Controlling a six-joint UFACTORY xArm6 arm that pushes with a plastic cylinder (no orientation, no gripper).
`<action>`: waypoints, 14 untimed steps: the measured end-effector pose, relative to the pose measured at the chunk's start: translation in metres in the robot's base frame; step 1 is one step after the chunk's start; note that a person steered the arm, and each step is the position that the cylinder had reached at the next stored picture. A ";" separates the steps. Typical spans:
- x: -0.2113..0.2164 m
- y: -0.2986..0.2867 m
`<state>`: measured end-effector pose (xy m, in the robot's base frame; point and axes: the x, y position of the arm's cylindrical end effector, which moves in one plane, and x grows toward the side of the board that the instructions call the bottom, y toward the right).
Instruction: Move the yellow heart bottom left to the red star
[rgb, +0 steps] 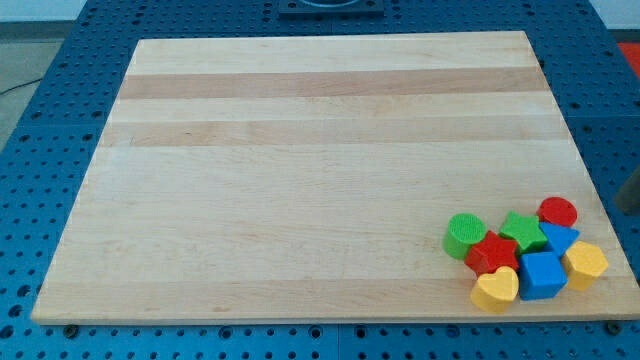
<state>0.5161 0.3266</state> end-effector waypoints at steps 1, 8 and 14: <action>0.033 0.009; 0.101 -0.008; 0.102 -0.064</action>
<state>0.6186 0.2630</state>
